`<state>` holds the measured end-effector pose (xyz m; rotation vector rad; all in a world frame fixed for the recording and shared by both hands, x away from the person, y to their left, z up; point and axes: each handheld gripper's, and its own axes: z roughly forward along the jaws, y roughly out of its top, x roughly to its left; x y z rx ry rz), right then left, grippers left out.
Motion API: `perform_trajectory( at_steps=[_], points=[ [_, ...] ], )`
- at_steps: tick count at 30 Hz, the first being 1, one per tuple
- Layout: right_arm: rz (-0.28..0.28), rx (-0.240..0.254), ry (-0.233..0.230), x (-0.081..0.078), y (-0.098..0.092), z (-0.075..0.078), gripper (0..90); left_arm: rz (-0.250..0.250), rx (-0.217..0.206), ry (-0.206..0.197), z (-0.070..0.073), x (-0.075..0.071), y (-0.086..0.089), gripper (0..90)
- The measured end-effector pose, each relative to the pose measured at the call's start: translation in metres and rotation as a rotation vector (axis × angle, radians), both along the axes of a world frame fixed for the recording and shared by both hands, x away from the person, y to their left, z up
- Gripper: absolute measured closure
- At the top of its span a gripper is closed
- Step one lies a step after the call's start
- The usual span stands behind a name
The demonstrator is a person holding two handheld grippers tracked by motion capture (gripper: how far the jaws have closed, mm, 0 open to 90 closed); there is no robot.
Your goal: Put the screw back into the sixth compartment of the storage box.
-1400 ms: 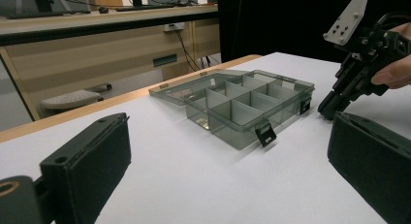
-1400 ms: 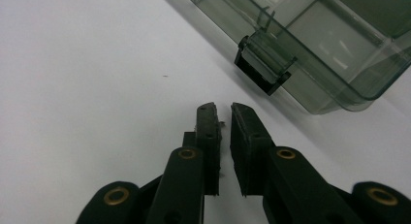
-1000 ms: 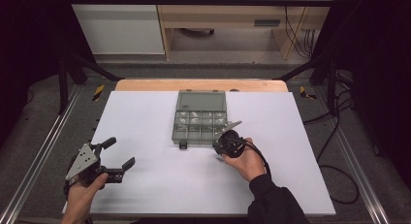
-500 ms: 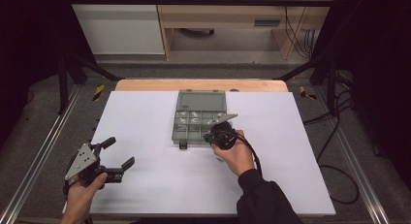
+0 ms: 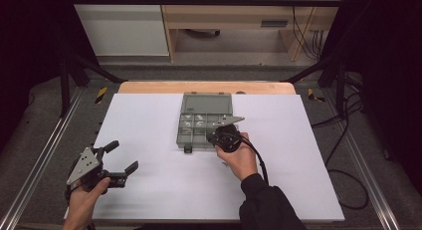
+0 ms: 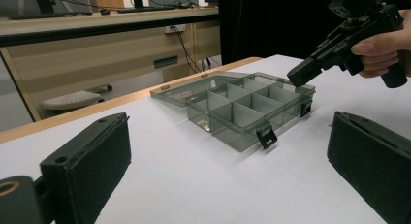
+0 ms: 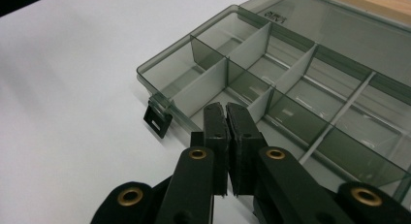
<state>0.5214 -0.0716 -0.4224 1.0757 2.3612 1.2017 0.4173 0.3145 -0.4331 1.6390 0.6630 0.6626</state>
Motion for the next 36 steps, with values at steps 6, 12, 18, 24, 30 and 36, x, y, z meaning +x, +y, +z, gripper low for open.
perform_trajectory(
  at_steps=[6,12,18,24,30,36],
  points=[
    [-0.012,0.029,-0.042,0.002,0.004,-0.001,87.7,-0.001,-0.013,0.000,0.000,0.000,0.001,2.0],
    [-0.037,0.072,-0.074,0.006,0.004,-0.003,87.7,0.000,-0.018,0.000,0.000,0.000,0.001,1.9],
    [-0.061,0.110,-0.103,0.007,0.007,-0.004,87.7,0.004,-0.039,-0.006,0.001,0.000,0.004,1.8],
    [-0.068,0.119,-0.109,0.011,0.012,-0.008,87.7,0.013,-0.067,-0.014,0.002,0.000,0.008,1.8],
    [-0.083,0.096,-0.105,0.013,0.018,-0.012,87.7,0.007,-0.060,-0.015,0.003,0.000,0.006,1.7],
    [-0.076,0.084,-0.095,0.016,0.025,-0.017,87.7,0.004,-0.050,-0.012,0.002,0.000,0.006,1.7]
  ],
)
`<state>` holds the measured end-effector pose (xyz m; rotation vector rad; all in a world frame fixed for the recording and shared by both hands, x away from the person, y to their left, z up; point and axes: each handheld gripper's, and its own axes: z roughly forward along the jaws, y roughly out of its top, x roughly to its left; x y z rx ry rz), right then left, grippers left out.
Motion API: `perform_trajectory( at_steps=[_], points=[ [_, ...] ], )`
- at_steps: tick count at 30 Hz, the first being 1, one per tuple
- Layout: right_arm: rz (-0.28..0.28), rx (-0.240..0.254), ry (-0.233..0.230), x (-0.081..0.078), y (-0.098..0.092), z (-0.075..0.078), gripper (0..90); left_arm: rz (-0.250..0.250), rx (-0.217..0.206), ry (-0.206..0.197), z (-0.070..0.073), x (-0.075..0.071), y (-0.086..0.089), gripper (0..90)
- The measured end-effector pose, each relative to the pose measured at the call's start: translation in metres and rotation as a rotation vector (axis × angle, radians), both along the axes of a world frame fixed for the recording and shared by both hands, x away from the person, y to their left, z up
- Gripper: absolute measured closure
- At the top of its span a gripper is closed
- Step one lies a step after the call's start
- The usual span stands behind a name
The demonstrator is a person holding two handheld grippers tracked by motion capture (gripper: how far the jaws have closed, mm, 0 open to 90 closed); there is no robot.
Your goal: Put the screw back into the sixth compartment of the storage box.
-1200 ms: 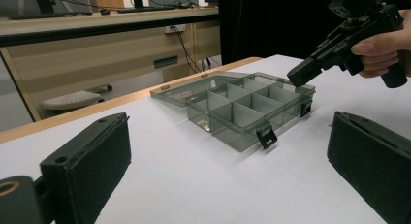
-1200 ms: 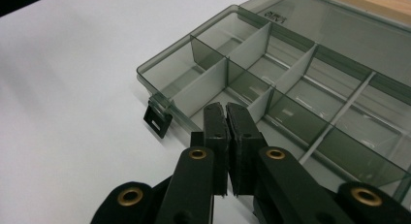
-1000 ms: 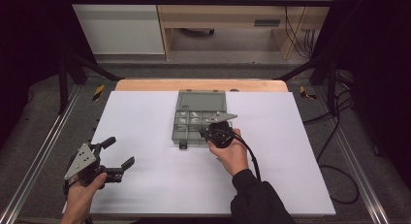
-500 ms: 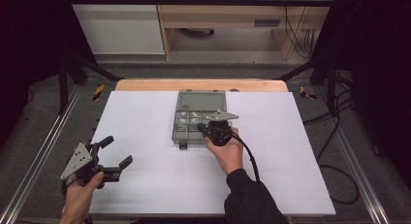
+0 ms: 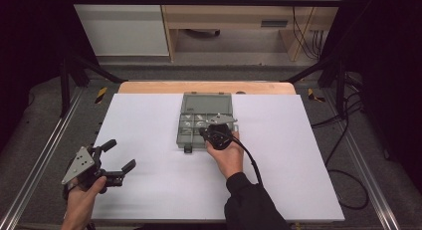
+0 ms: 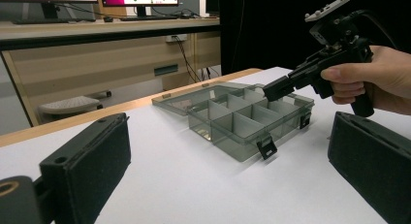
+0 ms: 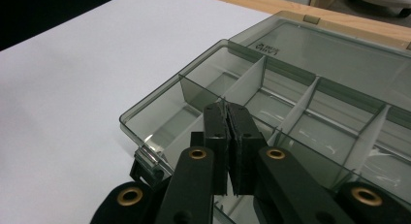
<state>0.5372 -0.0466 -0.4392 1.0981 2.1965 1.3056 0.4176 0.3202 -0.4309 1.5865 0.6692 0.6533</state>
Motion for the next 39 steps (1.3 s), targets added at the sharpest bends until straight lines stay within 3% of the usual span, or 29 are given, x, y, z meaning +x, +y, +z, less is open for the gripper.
perform_trajectory(
  at_steps=[5,6,7,11,16,19,22,27,28,30,34,39],
  points=[
    [-0.011,-0.015,0.026,0.002,0.007,-0.003,86.9,-0.001,0.001,0.000,0.000,0.000,0.000,1.7],
    [-0.005,-0.026,0.026,0.003,0.007,-0.003,82.5,-0.001,0.001,0.001,0.000,0.000,0.000,1.7],
    [0.002,-0.041,0.024,0.003,0.009,-0.003,71.4,-0.002,0.002,-0.001,0.000,0.000,0.000,1.7],
    [-0.008,-0.052,0.009,-0.002,0.005,0.004,56.9,-0.002,0.001,-0.001,0.000,-0.001,0.001,1.7],
    [-0.021,-0.112,0.002,-0.017,-0.010,0.021,27.6,-0.002,0.002,0.000,0.000,0.000,0.000,1.6],
    [-0.022,-0.135,0.003,-0.022,-0.017,0.025,21.4,0.000,0.002,0.000,0.000,0.000,0.000,1.6],
    [-0.023,-0.165,0.033,-0.028,-0.028,0.026,12.3,0.001,-0.005,0.001,0.000,0.000,0.000,1.7],
    [-0.002,-0.223,0.086,-0.036,-0.047,0.024,10.8,0.002,-0.004,0.002,0.000,0.000,0.001,1.6],
    [0.006,-0.261,0.111,-0.039,-0.054,0.024,12.2,0.002,-0.003,0.001,0.000,-0.001,0.001,1.6],
    [0.009,-0.277,0.129,-0.040,-0.057,0.023,12.0,0.000,-0.004,0.000,0.000,-0.001,0.000,1.6],
    [0.035,-0.335,0.219,-0.047,-0.068,0.018,10.0,-0.002,-0.001,0.000,-0.001,-0.001,0.000,1.6],
    [0.064,-0.367,0.264,-0.052,-0.070,0.013,9.4,-0.004,0.006,0.002,-0.001,-0.001,-0.001,1.5]
  ],
)
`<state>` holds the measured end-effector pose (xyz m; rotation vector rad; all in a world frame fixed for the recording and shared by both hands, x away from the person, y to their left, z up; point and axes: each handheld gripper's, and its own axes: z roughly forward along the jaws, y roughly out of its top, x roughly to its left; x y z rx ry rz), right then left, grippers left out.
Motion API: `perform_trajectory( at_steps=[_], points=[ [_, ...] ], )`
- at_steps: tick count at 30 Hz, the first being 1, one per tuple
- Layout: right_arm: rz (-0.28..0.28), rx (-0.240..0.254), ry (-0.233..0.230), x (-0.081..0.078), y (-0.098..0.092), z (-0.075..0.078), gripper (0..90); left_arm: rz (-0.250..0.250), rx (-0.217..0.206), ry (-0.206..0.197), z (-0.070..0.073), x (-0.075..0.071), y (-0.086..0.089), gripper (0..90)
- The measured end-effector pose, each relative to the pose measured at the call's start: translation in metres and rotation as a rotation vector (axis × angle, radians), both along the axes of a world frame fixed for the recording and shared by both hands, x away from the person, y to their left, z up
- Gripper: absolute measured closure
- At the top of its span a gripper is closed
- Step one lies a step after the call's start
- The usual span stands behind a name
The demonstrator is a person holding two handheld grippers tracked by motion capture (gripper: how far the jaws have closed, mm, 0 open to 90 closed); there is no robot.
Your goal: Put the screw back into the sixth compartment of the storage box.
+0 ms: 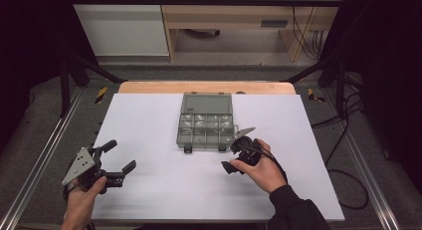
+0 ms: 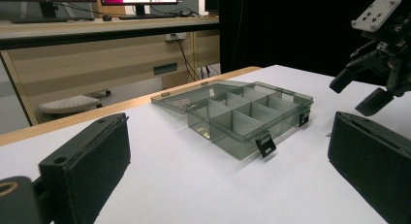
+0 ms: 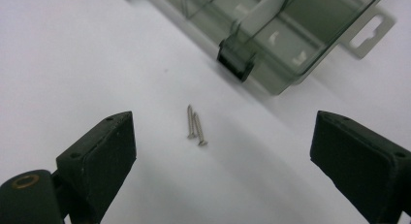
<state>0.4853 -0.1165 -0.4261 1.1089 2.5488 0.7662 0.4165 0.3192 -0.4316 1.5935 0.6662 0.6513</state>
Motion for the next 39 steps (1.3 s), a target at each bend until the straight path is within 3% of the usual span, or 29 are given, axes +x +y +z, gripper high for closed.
perform_trajectory(
  at_steps=[1,12,18,19,20,23,24,29,39],
  points=[
    [0.020,-0.027,0.022,-0.001,0.001,-0.003,9.7,0.000,0.000,0.000,0.000,0.000,0.000,1.5],
    [0.056,-0.056,0.094,0.001,0.004,-0.010,14.7,-0.005,0.006,-0.001,0.000,0.000,0.000,1.5],
    [0.065,-0.066,0.106,0.003,0.009,-0.011,28.2,-0.006,0.007,-0.001,0.000,0.000,0.000,1.5],
    [0.061,-0.060,0.107,0.004,0.009,-0.010,35.5,-0.007,0.007,0.001,0.000,0.000,0.000,1.5],
    [0.061,-0.060,0.107,0.004,0.009,-0.010,35.5,-0.007,0.003,0.001,0.000,0.000,-0.001,1.5],
    [0.056,-0.046,0.099,0.006,0.010,-0.010,49.3,-0.008,0.006,0.002,-0.001,0.000,-0.001,1.5],
    [0.056,-0.046,0.099,0.006,0.010,-0.010,49.3,-0.008,0.006,0.002,-0.001,0.000,-0.001,1.5],
    [0.067,-0.036,0.088,0.009,0.012,-0.011,67.0,-0.012,0.016,0.001,-0.001,0.000,-0.001,1.6],
    [0.062,-0.058,0.128,0.014,0.015,-0.017,76.4,-0.014,0.012,0.003,-0.001,0.001,-0.002,1.6]
  ],
)
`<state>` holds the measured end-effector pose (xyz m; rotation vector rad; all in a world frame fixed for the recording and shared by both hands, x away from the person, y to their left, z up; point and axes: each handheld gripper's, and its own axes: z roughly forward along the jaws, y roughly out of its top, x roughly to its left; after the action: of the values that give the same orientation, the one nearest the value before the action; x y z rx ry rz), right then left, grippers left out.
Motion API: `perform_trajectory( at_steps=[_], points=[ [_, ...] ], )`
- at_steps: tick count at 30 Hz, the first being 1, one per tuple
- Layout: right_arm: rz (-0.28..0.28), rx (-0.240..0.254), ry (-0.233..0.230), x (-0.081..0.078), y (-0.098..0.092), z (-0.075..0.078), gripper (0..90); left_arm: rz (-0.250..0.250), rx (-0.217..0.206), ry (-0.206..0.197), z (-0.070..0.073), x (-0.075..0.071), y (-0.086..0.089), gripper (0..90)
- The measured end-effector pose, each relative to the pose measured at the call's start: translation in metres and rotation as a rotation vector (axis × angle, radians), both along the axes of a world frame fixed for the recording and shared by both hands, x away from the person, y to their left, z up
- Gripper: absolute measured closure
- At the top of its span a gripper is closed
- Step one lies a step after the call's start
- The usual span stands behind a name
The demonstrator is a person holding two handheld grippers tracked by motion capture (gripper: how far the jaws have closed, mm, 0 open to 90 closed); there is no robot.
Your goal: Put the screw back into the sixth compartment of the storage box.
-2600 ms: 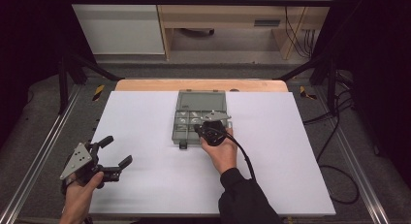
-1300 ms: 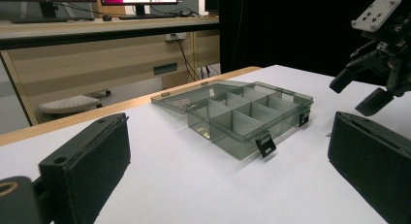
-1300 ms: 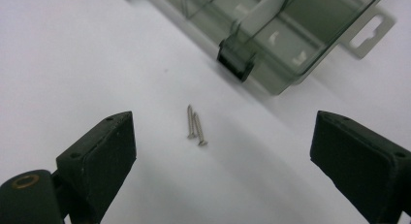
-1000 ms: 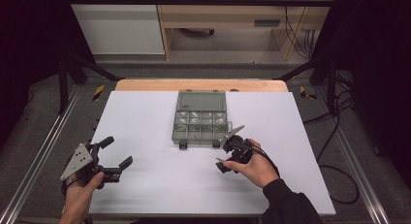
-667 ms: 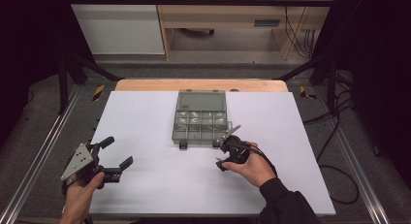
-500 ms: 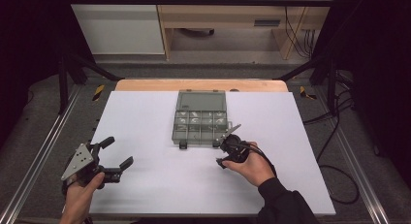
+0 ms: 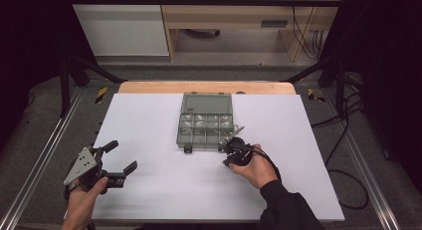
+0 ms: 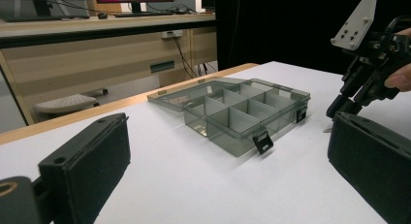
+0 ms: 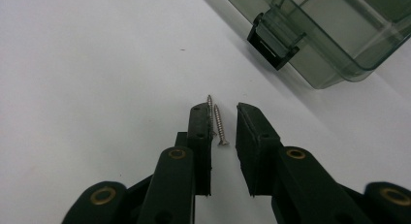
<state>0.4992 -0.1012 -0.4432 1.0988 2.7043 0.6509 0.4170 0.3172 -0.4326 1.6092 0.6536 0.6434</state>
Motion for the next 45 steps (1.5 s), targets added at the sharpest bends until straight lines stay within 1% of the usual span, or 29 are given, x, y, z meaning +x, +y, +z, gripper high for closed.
perform_trajectory(
  at_steps=[1,3,4,6,9,11,12,13,14,16,17,19,20,23,24,26,27,28,29,30,31,32,33,35,37,38,39,41,45],
  points=[
    [0.013,-0.006,-0.009,0.001,-0.001,-0.002,77.1,0.000,0.000,0.000,0.000,0.000,0.000,1.7],
    [0.002,-0.003,0.012,0.002,0.000,-0.003,78.5,0.000,0.002,0.001,0.000,0.000,0.000,1.7],
    [0.003,-0.013,0.008,0.002,-0.001,-0.004,79.1,0.000,0.003,0.001,0.000,0.000,0.000,1.7],
    [0.002,-0.015,0.010,0.003,-0.001,-0.005,79.8,-0.001,0.004,0.001,0.000,0.000,0.000,1.7],
    [0.009,-0.009,0.012,0.004,-0.001,-0.006,80.8,-0.002,0.008,0.004,0.000,0.000,0.000,1.8],
    [-0.008,0.000,0.024,0.004,0.001,-0.006,82.4,-0.002,0.009,0.003,0.000,0.000,-0.001,1.8],
    [-0.004,0.004,0.025,0.005,0.001,-0.007,83.6,-0.002,0.012,0.003,0.000,0.000,0.000,1.8],
    [0.005,-0.002,0.022,0.006,0.000,-0.008,84.0,-0.002,0.012,0.003,0.000,0.000,-0.001,1.8],
    [0.001,-0.009,0.019,0.006,0.000,-0.008,84.2,-0.003,0.012,0.004,0.000,0.000,-0.001,1.9],
    [-0.002,0.003,0.030,0.007,0.001,-0.009,84.1,-0.003,0.012,0.004,0.000,0.000,-0.001,1.9],
    [0.012,-0.008,0.020,0.008,0.001,-0.010,84.2,-0.004,0.012,0.004,0.000,0.000,-0.001,1.9],
    [0.000,-0.002,0.028,0.008,0.001,-0.011,85.2,-0.005,0.012,0.004,0.000,0.000,-0.001,1.9],
    [-0.005,0.004,0.029,0.008,0.000,-0.011,87.6,-0.004,0.012,0.004,0.000,0.000,-0.001,1.9],
    [0.010,0.011,0.014,0.009,-0.002,-0.011,87.7,-0.004,0.013,0.003,0.000,0.000,-0.001,1.9],
    [-0.011,0.026,0.027,0.007,-0.002,-0.010,87.7,-0.003,0.012,0.004,0.000,0.000,-0.001,1.9],
    [-0.014,0.054,0.005,0.007,-0.005,-0.009,87.8,-0.003,0.013,0.005,0.000,0.000,-0.001,1.9],
    [-0.025,0.101,-0.015,0.006,-0.005,-0.006,87.7,-0.004,0.013,0.005,-0.001,0.000,-0.001,1.9],
    [-0.025,0.101,-0.015,0.006,-0.005,-0.006,87.7,-0.004,0.012,0.005,-0.001,0.000,-0.001,1.9],
    [-0.025,0.114,-0.033,0.005,-0.006,-0.004,87.8,-0.005,0.013,0.005,-0.001,0.000,-0.001,2.0],
    [-0.028,0.142,-0.075,0.005,-0.006,-0.001,87.7,-0.006,0.013,0.004,-0.001,0.000,-0.002,1.9],
    [-0.028,0.142,-0.075,0.005,-0.006,-0.001,87.7,-0.006,0.013,0.004,-0.001,0.000,-0.002,1.9],
    [-0.030,0.180,-0.115,0.004,-0.007,0.002,87.7,-0.006,0.011,-0.001,-0.001,0.000,-0.002,1.9],
    [-0.030,0.180,-0.115,0.004,-0.007,0.002,87.7,-0.006,0.011,-0.002,-0.001,0.000,-0.002,1.9],
    [-0.016,0.218,-0.169,0.004,-0.008,0.004,87.7,-0.004,0.012,-0.002,0.000,0.000,-0.001,1.9],
    [-0.028,0.255,-0.198,0.004,-0.008,0.007,87.7,-0.004,0.006,-0.002,0.000,0.000,0.000,2.0],
    [-0.033,0.282,-0.227,0.003,-0.007,0.008,87.7,-0.004,0.003,-0.003,0.000,0.000,0.000,2.0],
    [-0.033,0.282,-0.227,0.003,-0.007,0.008,87.7,-0.005,0.002,-0.004,0.000,0.000,0.000,2.0],
    [-0.044,0.312,-0.252,0.002,-0.007,0.010,87.7,-0.006,-0.003,-0.005,0.000,0.000,-0.001,2.0],
    [-0.042,0.353,-0.296,0.002,-0.006,0.014,87.7,-0.008,0.005,-0.004,0.000,0.000,-0.001,2.0]
  ],
)
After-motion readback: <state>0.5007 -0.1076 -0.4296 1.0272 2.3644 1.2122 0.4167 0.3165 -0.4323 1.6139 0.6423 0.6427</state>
